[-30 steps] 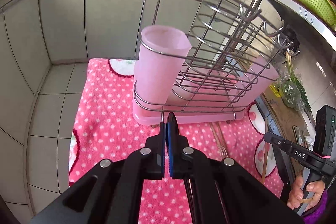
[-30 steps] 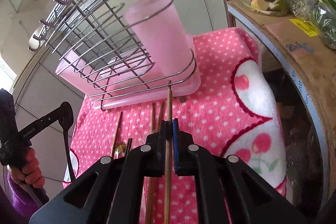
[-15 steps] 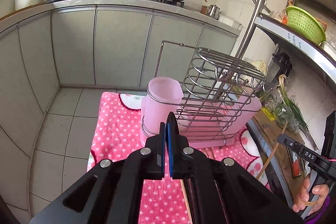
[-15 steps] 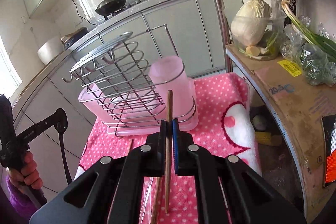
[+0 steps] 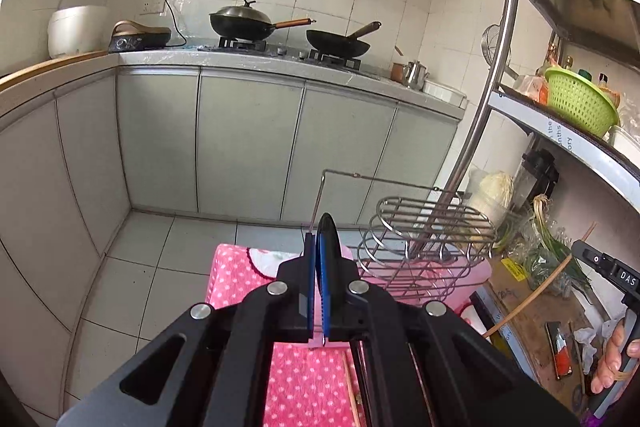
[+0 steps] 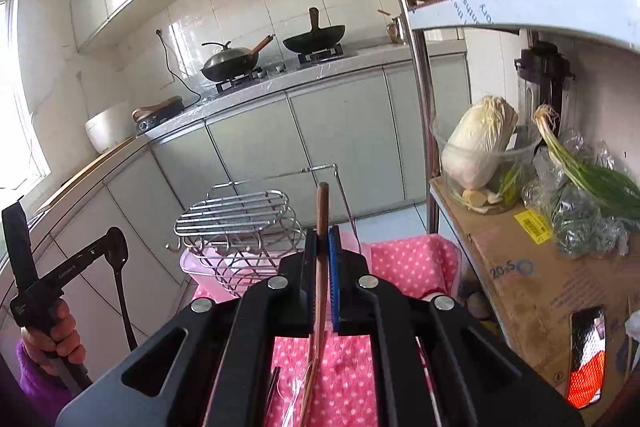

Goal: Organize utensils
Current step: 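Carry the spoon and chopstick up over the pink cup with both tools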

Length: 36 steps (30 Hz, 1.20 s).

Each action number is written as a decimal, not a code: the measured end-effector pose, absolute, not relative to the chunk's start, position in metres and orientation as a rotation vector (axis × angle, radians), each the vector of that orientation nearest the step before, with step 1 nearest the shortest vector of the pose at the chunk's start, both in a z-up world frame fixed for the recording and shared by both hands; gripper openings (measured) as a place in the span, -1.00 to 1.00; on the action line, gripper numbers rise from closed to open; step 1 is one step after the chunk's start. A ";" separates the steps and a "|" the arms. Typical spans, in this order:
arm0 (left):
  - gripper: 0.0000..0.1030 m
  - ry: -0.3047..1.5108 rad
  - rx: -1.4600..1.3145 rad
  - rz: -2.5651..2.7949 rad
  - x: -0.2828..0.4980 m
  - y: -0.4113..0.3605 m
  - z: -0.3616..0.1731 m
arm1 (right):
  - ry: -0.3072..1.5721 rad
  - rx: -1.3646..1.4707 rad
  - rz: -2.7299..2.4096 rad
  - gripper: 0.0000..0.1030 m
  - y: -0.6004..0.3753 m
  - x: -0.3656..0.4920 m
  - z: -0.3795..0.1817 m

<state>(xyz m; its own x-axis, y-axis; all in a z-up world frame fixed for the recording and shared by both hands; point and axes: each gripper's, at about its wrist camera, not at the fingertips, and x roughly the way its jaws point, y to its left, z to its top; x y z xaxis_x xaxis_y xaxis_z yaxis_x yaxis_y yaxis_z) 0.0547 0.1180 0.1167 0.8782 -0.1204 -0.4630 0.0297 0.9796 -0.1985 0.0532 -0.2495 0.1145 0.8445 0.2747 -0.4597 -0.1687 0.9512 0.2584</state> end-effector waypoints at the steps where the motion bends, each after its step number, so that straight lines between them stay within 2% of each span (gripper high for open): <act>1: -0.97 0.481 -0.184 -0.074 0.056 0.117 0.121 | 0.504 0.209 0.238 -0.89 -0.250 0.053 0.121; 9: -0.97 0.404 -0.186 -0.058 0.068 0.116 0.156 | 0.411 0.174 0.248 -0.89 -0.249 0.059 0.172; 18: -0.97 0.313 -0.170 0.015 0.092 0.113 0.182 | 0.348 0.167 0.223 -0.89 -0.252 0.081 0.200; 25: -0.97 0.232 -0.171 0.112 0.120 0.114 0.182 | 0.369 0.153 0.206 -0.89 -0.245 0.105 0.188; 36: -0.97 0.062 -0.088 0.251 0.150 0.104 0.151 | 0.466 0.157 0.205 -0.89 -0.242 0.144 0.150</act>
<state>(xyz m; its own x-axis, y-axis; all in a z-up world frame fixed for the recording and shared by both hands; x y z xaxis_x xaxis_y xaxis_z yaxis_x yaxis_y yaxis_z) 0.1498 0.1040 0.1506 0.9668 0.2449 -0.0723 -0.2504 0.9649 -0.0791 0.1435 -0.2421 0.1498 0.8736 0.2309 -0.4283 -0.1594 0.9675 0.1964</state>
